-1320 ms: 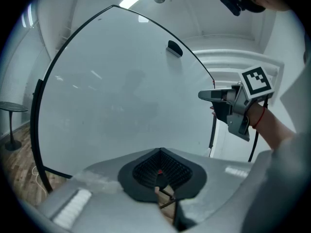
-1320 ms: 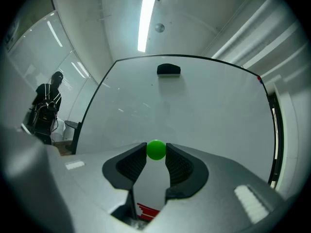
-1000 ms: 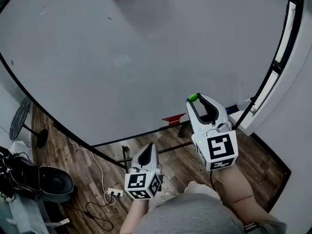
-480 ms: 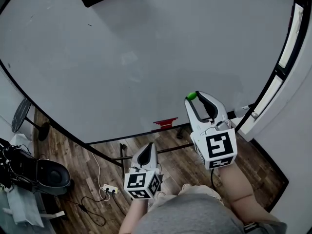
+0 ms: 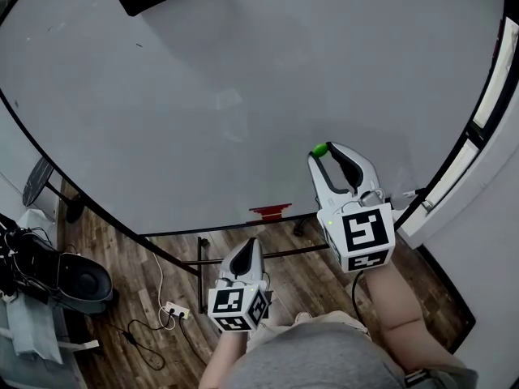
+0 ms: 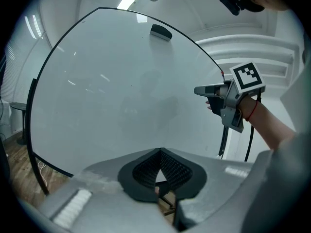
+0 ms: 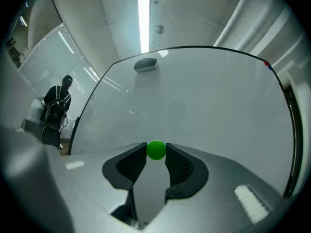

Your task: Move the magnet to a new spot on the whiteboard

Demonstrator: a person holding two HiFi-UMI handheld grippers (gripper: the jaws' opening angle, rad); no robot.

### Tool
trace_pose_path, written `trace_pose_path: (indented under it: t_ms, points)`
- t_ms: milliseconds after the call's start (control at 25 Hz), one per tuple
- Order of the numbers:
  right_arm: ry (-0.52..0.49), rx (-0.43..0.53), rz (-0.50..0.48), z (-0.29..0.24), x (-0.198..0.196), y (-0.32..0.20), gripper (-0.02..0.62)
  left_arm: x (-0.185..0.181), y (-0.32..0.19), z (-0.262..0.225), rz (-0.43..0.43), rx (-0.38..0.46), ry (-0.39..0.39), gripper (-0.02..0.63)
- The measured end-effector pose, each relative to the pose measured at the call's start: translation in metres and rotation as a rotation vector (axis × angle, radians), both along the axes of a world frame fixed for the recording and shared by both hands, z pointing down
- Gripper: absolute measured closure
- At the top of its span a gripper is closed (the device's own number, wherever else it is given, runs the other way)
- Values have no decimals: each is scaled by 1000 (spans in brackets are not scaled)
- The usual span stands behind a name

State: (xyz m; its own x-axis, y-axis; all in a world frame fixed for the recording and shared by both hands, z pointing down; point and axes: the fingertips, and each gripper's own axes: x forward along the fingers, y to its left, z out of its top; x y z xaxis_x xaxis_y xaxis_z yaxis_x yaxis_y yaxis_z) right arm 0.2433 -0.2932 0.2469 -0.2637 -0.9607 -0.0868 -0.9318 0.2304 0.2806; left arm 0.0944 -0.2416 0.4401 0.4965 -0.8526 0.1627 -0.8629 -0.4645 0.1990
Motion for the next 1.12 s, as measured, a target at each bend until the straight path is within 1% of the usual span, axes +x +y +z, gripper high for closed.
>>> trace_pose_path:
  t_ms: [200,400,600,1120]
  points:
    - [15,19,-11,-9,8,-16,471,14,-6,-6,-9,7,14,601]
    - [31,24,-6,-12,15,-35,471,20,-13,-3,-21,6,14,601]
    - [26,20,2,-15,19,-48,471,20,-16,1,-34,8,1,601]
    - [28,13,37,-17,27,-67,471,20,-25,-1,-46,7,8,601]
